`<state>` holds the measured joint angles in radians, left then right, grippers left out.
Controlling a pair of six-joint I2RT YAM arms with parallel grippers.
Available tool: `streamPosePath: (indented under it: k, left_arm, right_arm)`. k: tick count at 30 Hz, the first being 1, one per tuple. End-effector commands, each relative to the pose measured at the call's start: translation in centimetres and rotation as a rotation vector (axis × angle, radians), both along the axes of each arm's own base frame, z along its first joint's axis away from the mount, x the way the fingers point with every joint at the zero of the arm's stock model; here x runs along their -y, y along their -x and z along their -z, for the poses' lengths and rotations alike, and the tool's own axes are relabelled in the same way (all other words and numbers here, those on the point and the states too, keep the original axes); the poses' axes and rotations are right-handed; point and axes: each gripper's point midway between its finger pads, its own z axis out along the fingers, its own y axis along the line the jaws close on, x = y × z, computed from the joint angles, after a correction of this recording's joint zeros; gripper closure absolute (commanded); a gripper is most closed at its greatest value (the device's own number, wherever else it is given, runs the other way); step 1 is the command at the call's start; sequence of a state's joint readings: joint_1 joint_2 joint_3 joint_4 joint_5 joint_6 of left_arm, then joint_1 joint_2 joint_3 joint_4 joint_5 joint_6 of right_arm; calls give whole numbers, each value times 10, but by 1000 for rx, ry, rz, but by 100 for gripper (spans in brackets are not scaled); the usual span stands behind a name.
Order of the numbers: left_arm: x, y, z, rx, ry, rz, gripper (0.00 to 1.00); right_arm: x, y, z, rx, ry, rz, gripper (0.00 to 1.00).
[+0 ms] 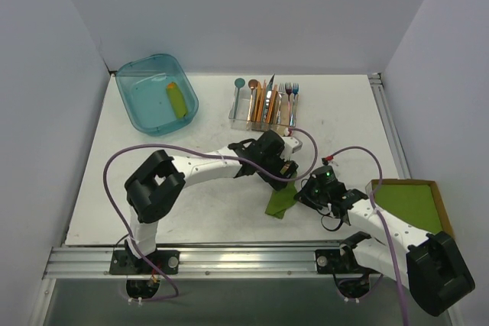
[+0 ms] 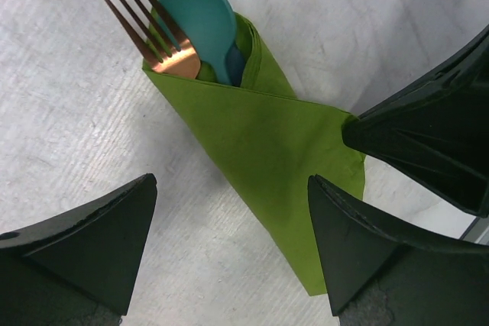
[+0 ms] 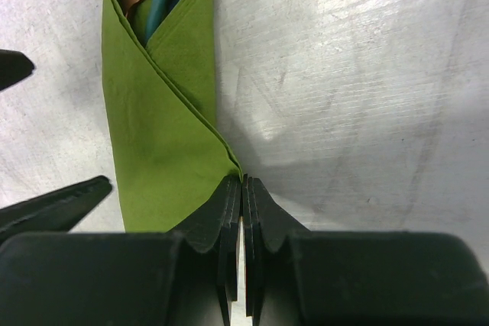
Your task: Place the utensils on the paper napkin and roll it up
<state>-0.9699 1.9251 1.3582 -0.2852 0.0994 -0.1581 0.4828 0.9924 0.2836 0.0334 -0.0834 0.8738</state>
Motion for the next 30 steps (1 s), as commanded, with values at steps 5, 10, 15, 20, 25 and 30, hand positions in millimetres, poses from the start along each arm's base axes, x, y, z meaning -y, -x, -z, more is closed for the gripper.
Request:
streamPosePath:
  k: [5, 10, 15, 20, 25, 30]
  left_arm:
    - [13, 2, 11, 11, 0, -20, 11]
    - [9, 7, 30, 6, -78, -33, 11]
    - [10, 14, 42, 11, -124, -50, 11]
    - [10, 20, 49, 15, -153, -50, 11]
    - [8, 22, 53, 18, -172, -50, 11]
    - [6, 27, 58, 7, -169, -50, 11]
  right_arm:
    - [10, 1, 4, -11, 30, 43, 100]
    - [9, -1, 1, 0, 24, 42, 100]
    - [7, -4, -3, 11, 17, 40, 100]
    - [7, -13, -14, 56, 18, 47, 89]
    - [9, -21, -33, 115, 28, 45, 67]
    - [12, -39, -45, 168, 80, 43, 63]
